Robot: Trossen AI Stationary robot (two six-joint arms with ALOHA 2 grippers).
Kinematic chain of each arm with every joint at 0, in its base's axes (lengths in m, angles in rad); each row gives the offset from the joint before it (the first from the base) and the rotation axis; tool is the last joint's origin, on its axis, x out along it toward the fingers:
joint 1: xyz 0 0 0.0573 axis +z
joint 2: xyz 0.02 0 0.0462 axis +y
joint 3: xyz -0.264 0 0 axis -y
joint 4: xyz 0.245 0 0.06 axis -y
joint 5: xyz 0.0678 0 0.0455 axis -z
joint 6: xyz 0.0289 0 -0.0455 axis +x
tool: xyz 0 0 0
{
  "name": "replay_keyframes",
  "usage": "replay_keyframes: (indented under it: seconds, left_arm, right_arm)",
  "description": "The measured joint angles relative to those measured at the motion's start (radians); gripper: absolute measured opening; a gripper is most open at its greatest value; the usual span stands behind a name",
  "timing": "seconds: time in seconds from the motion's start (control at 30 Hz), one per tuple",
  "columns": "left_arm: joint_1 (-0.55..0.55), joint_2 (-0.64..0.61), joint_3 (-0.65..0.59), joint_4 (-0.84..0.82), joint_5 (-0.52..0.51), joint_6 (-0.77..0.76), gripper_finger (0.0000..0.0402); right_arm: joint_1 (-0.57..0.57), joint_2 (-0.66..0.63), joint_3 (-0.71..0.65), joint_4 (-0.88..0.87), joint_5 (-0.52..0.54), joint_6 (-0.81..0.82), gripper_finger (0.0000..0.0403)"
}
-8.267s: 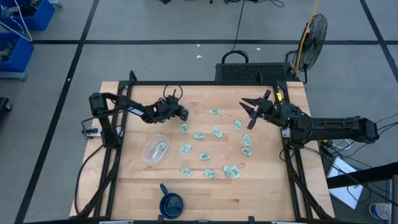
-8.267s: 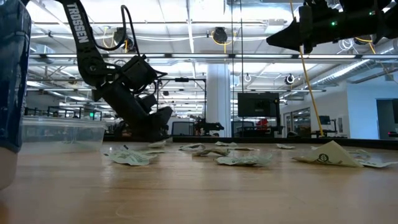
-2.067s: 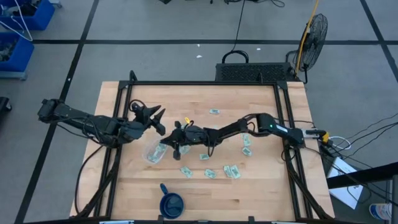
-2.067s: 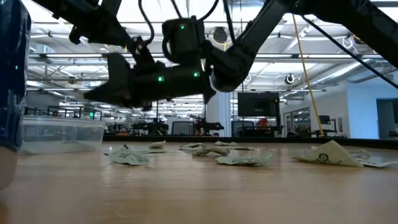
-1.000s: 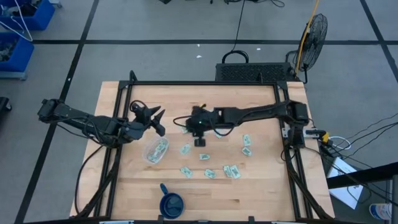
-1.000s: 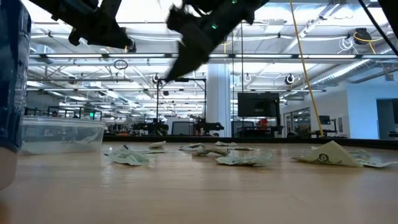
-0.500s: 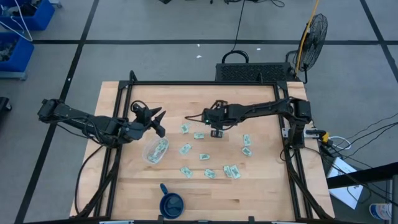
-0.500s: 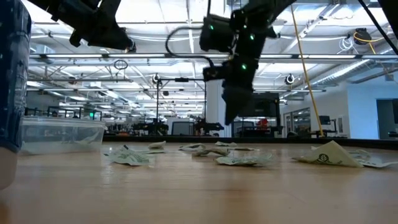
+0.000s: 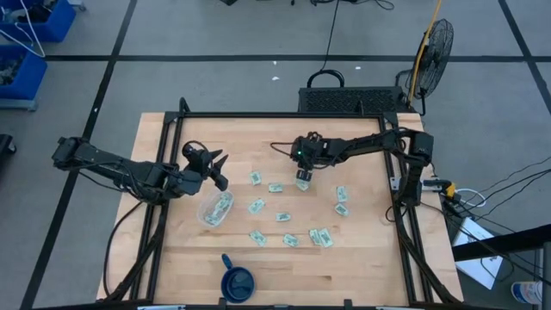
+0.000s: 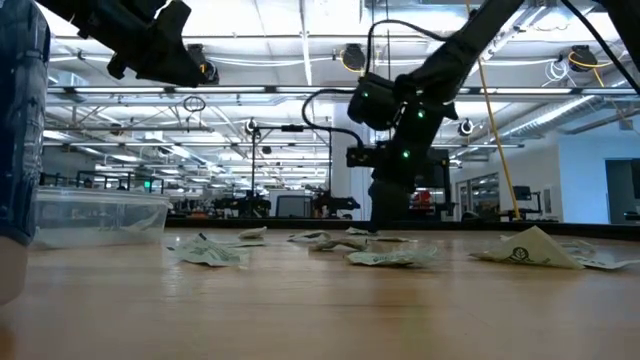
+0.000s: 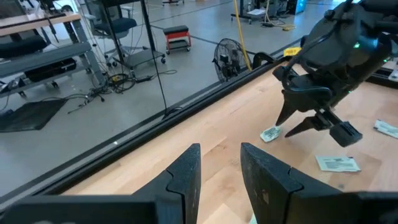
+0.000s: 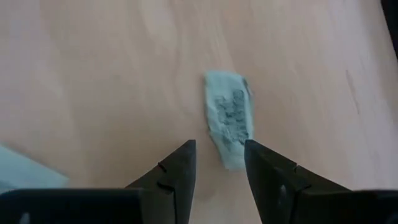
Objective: Pick and place Stevia / Truvia into bins
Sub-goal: Put the stevia packet into the transparent container
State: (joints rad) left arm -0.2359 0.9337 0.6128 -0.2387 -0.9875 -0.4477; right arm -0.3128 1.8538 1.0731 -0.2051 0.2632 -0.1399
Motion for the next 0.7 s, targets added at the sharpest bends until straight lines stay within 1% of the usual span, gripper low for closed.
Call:
replay_keyframes:
  seconds: [0.17, 0.23, 0.27, 0.33, 0.37, 0.53, 0.57, 0.7]
  left_arm:
    - [0.000, 0.000, 0.000, -0.006, -0.005, -0.002, 0.0120]
    - [0.000, 0.000, 0.000, -0.005, -0.005, -0.003, 0.0120]
    - [0.001, 0.000, 0.000, -0.006, -0.006, -0.005, 0.0120]
    - [0.001, 0.000, 0.000, -0.005, -0.006, -0.007, 0.0120]
    - [0.001, 0.000, 0.000, -0.005, -0.008, -0.007, 0.0120]
    - [0.001, 0.000, 0.000, -0.005, -0.008, -0.013, 0.0120]
    - [0.001, 0.000, 0.000, -0.005, -0.008, -0.019, 0.0120]
    - [0.001, 0.000, 0.000, -0.004, -0.007, -0.027, 0.0120]
  right_arm:
    - [-0.042, -0.003, -0.076, 0.151, -0.014, 0.003, 0.0128]
    - [-0.055, -0.005, -0.102, 0.191, -0.053, 0.006, 0.0126]
    - [-0.064, -0.006, -0.113, 0.201, -0.094, 0.017, 0.0122]
    - [-0.080, -0.007, -0.134, 0.202, -0.171, 0.050, 0.0109]
    - [-0.086, -0.007, -0.144, 0.206, -0.190, 0.065, 0.0099]
    - [-0.090, -0.005, -0.170, 0.200, -0.213, 0.099, 0.0022]
    - [-0.084, -0.005, -0.171, 0.200, -0.212, 0.099, 0.0012]
    - [-0.039, -0.013, -0.173, 0.274, -0.187, 0.135, 0.0010]
